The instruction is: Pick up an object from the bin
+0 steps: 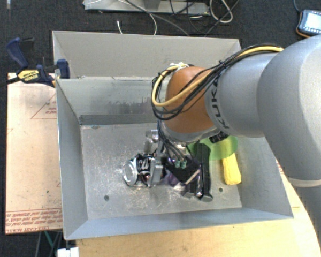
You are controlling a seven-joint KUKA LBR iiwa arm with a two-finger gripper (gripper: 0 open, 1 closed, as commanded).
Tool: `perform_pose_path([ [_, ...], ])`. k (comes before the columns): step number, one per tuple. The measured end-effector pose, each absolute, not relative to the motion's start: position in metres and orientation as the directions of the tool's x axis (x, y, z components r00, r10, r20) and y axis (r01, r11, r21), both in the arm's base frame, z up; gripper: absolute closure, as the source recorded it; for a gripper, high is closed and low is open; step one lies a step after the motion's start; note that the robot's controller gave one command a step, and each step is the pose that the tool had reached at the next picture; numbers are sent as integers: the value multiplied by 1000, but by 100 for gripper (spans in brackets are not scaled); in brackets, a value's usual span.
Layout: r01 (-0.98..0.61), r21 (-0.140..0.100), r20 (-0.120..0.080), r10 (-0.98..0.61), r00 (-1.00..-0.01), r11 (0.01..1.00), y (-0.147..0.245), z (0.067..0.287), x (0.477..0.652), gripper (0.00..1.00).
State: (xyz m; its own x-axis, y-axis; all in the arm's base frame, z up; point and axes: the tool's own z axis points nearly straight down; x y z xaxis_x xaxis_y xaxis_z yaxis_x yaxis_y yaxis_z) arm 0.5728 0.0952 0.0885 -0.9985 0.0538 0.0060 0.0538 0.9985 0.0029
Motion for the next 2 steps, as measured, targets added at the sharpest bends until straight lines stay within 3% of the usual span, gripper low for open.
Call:
perform_pose_path([
  [1,71,6,-11,71,-997,997,83,91,564,0],
  [2,71,6,-3,71,-998,997,97,74,565,0],
])
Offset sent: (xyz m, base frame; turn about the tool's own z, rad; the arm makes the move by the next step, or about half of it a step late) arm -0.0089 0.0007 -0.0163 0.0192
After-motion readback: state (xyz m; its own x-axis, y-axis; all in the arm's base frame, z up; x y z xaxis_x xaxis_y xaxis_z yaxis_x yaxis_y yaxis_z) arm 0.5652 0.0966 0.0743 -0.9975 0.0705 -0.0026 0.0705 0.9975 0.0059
